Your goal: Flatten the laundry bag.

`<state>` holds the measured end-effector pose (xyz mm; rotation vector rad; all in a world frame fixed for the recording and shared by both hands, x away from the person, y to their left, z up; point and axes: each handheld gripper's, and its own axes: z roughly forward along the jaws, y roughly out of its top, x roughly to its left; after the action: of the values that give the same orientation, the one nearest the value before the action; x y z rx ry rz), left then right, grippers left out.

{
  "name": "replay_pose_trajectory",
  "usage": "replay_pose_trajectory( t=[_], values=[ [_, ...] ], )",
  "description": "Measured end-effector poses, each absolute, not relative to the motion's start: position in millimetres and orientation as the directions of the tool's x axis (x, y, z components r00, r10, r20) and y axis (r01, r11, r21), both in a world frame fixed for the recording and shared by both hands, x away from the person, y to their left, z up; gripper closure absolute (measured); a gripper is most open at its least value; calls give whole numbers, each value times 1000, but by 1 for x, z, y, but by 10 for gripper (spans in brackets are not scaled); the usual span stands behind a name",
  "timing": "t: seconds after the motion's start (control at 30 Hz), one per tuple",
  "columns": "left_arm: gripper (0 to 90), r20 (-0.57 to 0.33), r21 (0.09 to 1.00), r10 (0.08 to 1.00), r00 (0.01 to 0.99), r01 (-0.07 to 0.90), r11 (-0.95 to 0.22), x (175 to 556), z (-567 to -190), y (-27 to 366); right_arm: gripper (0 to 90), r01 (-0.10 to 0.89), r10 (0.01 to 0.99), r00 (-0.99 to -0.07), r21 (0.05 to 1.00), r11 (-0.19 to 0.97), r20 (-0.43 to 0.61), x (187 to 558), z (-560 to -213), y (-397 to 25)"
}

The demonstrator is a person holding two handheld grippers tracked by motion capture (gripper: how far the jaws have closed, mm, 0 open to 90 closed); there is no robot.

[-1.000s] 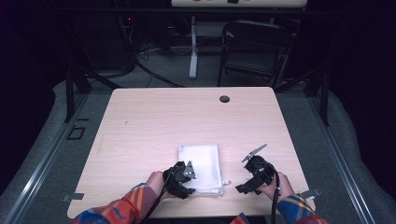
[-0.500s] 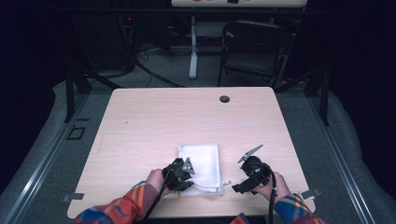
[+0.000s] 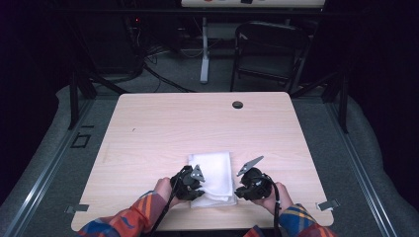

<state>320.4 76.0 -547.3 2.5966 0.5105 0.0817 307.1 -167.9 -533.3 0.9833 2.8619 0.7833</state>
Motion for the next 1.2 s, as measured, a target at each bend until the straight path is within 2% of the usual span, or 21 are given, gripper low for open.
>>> replay_pose_trajectory(
  t=[0.2,0.77,0.93,0.97,1.07,1.2],
  values=[
    [771,-39,494,379,924,348,-797,321,-545,79,895,533,551,-827,458,711,108,307,-540,-147],
    [768,-65,518,402,914,375,-769,322,-542,82,900,524,551,-831,440,729,77,309,-553,-140],
    [770,-73,527,413,908,387,-757,321,-540,82,900,505,534,-842,460,731,75,306,-557,-137],
    [770,-76,529,415,907,389,-754,322,-540,82,900,476,519,-854,457,751,36,303,-556,-136],
    [770,-81,536,419,904,394,-747,323,-537,84,900,456,506,-862,458,763,15,301,-556,-135],
    [772,-81,548,428,900,399,-735,324,-535,86,900,457,502,-864,466,758,30,303,-557,-138]
  ],
)
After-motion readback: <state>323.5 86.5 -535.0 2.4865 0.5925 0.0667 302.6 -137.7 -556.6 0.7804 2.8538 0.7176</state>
